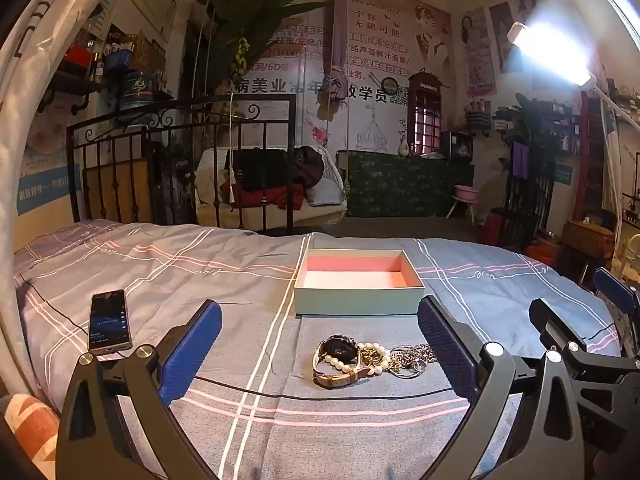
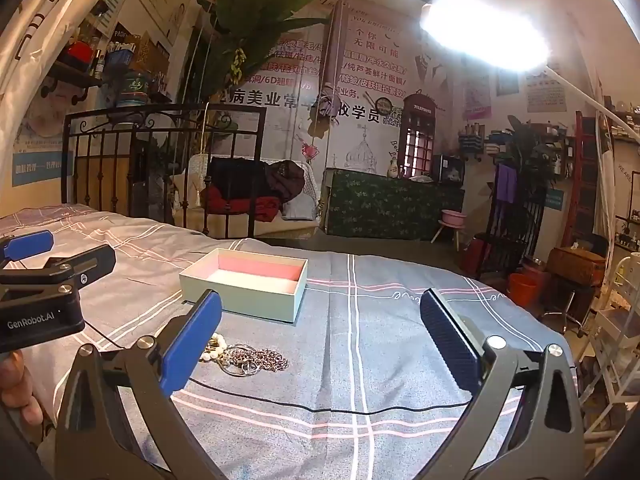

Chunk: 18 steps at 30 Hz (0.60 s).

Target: Organize jewelry

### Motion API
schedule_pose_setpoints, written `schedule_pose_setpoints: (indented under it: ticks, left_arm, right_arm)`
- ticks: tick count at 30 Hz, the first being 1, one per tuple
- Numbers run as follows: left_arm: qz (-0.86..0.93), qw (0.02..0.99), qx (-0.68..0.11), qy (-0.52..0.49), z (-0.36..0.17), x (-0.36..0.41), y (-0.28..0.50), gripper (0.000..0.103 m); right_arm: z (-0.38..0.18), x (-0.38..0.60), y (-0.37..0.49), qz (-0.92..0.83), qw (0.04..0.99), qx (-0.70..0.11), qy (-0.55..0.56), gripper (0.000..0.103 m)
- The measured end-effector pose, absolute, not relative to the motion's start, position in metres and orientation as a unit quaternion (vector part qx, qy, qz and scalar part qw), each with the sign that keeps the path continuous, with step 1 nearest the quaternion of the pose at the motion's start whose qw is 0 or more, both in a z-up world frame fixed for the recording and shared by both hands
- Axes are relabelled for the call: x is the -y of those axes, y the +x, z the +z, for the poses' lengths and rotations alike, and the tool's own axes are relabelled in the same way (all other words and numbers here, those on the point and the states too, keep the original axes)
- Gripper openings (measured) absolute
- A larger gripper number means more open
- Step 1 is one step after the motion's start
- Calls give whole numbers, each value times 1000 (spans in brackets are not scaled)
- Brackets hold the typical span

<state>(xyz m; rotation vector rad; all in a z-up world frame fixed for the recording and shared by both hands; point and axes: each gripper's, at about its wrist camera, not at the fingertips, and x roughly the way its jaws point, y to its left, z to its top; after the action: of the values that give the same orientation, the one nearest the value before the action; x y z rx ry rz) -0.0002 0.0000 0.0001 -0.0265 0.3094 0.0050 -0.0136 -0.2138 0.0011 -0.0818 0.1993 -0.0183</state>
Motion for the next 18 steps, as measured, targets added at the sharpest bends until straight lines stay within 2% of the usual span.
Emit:
schedule_pose_setpoints:
  ticks: [18]
  left_arm:
    - [-1,985,-170,-9,-10,-2,4,97]
  right_arm:
    - [1,221,-7,-14,993,-116,-29,98]
